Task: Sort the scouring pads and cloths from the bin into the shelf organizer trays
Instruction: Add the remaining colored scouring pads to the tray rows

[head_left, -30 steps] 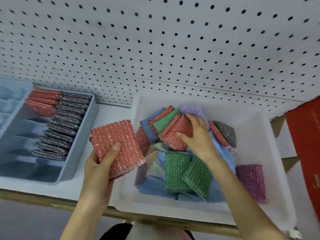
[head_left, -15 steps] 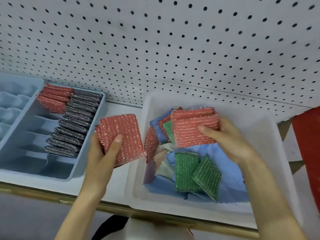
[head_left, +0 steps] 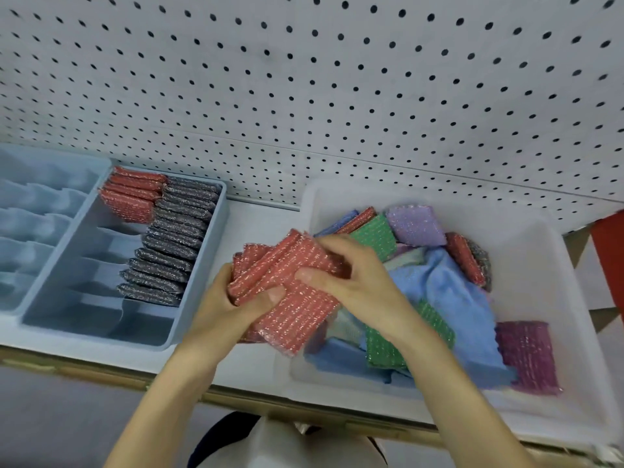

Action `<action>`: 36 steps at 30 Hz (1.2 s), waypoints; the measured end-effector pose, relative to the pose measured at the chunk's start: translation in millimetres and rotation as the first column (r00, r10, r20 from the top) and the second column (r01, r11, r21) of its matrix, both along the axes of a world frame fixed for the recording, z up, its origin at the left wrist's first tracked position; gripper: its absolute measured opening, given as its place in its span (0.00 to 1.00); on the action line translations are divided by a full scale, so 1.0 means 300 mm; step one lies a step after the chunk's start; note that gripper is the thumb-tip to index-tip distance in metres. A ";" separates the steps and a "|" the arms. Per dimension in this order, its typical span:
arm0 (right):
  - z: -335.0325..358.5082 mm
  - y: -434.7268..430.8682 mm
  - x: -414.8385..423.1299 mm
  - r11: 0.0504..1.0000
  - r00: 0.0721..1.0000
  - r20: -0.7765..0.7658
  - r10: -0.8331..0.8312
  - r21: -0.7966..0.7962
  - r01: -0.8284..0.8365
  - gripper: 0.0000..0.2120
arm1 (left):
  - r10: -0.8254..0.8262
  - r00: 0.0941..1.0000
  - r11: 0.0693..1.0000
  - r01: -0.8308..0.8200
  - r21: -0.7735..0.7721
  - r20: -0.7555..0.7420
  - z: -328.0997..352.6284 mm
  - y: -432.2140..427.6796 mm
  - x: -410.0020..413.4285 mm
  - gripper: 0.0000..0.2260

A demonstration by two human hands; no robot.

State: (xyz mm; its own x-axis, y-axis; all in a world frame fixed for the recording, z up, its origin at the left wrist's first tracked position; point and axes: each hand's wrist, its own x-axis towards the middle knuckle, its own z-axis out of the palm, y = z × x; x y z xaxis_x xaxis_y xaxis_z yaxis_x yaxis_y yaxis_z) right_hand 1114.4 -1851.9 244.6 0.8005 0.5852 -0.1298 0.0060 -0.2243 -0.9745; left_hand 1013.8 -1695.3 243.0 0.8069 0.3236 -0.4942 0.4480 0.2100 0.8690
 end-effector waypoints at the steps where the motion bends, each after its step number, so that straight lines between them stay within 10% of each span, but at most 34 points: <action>1: -0.024 0.003 0.015 0.998 0.998 -0.006 -0.055 0.004 0.055 0.07 | 0.056 0.998 0.998 -0.056 0.009 -0.010 -0.003 0.021 -0.010 0.31; 8: -0.293 -0.025 0.101 0.928 0.960 -0.216 -0.178 -0.361 0.090 0.21 | 0.297 0.954 0.955 -0.295 0.041 -0.047 -0.034 0.137 -0.080 0.38; 16: -0.319 -0.027 0.083 0.999 0.752 -0.659 -0.025 0.011 0.043 0.17 | 0.345 0.937 0.938 -0.346 -0.013 -0.053 -0.058 0.129 -0.119 0.28; 27: -0.204 -0.062 0.071 0.921 0.982 -0.165 0.089 -0.361 -0.145 0.10 | 0.486 0.874 0.873 -0.485 0.059 0.002 -0.060 0.152 -0.218 0.36; 30: -0.049 -0.071 0.072 0.961 0.995 -0.002 -0.103 -0.257 0.099 0.11 | 0.482 0.876 0.875 -0.482 0.046 0.007 -0.064 0.188 -0.243 0.35; 36: 0.157 0.222 -0.078 0.999 1.000 -0.025 -0.019 -0.040 0.018 0.11 | 0.443 0.895 0.897 -0.441 -0.038 0.050 -0.079 0.396 -0.272 0.32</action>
State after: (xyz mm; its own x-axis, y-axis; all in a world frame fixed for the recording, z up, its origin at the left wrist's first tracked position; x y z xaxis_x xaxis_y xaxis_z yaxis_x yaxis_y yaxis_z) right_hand 1091.1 -1785.4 291.7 0.8071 0.5645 -0.1729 -0.0232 -0.2623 -0.9647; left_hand 932.3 -1576.5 219.3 0.6101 0.6416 -0.4649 0.2545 0.3969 0.8819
